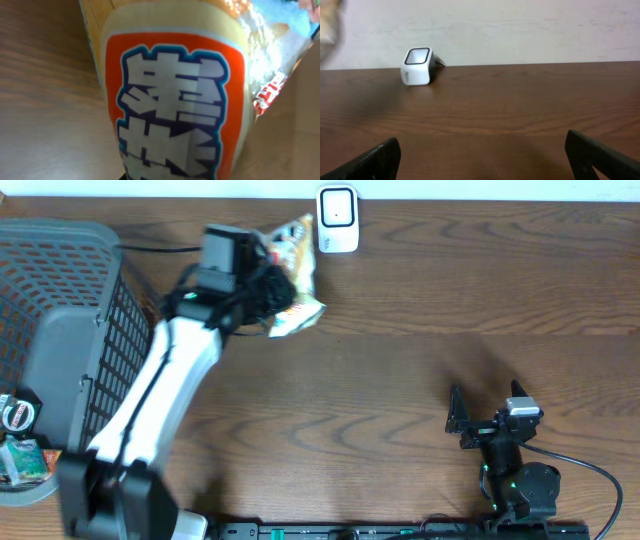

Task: Scan the item barcode
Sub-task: 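Lift the snack bag out and carry it toward the scanner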

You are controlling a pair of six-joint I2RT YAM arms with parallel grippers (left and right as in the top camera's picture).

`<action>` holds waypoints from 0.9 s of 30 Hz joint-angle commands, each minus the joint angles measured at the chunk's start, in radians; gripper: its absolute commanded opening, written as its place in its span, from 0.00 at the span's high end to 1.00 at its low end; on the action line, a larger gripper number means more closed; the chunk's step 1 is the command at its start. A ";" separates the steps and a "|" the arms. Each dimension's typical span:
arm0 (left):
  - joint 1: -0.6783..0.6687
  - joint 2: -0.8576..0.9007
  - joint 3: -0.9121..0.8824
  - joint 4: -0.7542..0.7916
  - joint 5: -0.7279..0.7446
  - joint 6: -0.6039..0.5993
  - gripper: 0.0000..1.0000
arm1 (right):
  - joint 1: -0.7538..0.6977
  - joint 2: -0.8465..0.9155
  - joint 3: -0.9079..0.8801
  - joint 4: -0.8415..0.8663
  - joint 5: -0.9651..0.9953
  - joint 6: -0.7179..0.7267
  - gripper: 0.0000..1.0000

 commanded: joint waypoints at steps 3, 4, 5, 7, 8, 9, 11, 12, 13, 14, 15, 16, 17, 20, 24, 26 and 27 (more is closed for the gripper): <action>-0.073 0.139 0.017 0.077 0.009 -0.041 0.92 | -0.005 -0.004 -0.001 -0.004 0.000 0.013 0.01; -0.084 0.160 0.017 0.091 0.009 -0.055 0.92 | -0.005 -0.004 -0.001 -0.003 0.000 0.013 0.01; -0.096 0.179 0.017 0.106 0.009 -0.064 0.92 | -0.005 -0.004 -0.001 -0.004 0.000 0.013 0.01; -0.114 0.206 0.017 0.128 0.009 -0.075 0.92 | -0.005 -0.004 -0.001 -0.004 0.000 0.013 0.01; -0.123 0.216 0.017 0.139 0.009 -0.082 0.92 | -0.005 -0.004 -0.001 -0.003 0.000 0.013 0.01; -0.133 0.225 0.017 0.149 0.009 -0.086 0.92 | -0.005 -0.004 -0.001 -0.004 0.000 0.013 0.01; -0.150 0.237 0.017 0.168 0.008 -0.088 0.92 | -0.005 -0.004 -0.001 -0.004 0.000 0.013 0.01; -0.157 0.240 0.017 0.172 0.003 -0.089 0.91 | -0.005 -0.004 -0.001 -0.004 0.000 0.013 0.01; -0.164 0.241 0.017 0.172 -0.013 -0.089 0.91 | -0.005 -0.004 -0.001 -0.004 0.000 0.013 0.01; -0.171 0.241 0.017 0.171 -0.028 -0.088 0.78 | -0.005 -0.004 -0.001 -0.003 0.000 0.013 0.01; -0.175 0.241 0.017 0.171 -0.038 -0.088 0.67 | -0.005 -0.004 -0.001 -0.004 0.000 0.013 0.01; -0.180 0.241 0.017 0.171 -0.045 -0.088 0.60 | -0.005 -0.004 -0.001 -0.004 0.000 0.013 0.01; -0.184 0.241 0.017 0.172 -0.045 -0.088 0.59 | -0.005 -0.004 -0.001 -0.003 0.000 0.013 0.01; -0.187 0.241 0.017 0.171 -0.043 -0.088 0.49 | -0.005 -0.004 -0.001 -0.004 0.000 0.013 0.01; -0.185 0.237 0.023 0.171 -0.042 -0.088 0.48 | -0.005 -0.004 -0.001 -0.003 0.000 0.013 0.01; -0.182 0.224 0.029 0.171 -0.040 -0.088 0.48 | -0.005 -0.004 -0.001 -0.003 0.000 0.013 0.01; -0.178 0.211 0.033 0.167 -0.040 -0.087 0.49 | -0.005 -0.004 -0.001 -0.004 0.000 0.013 0.01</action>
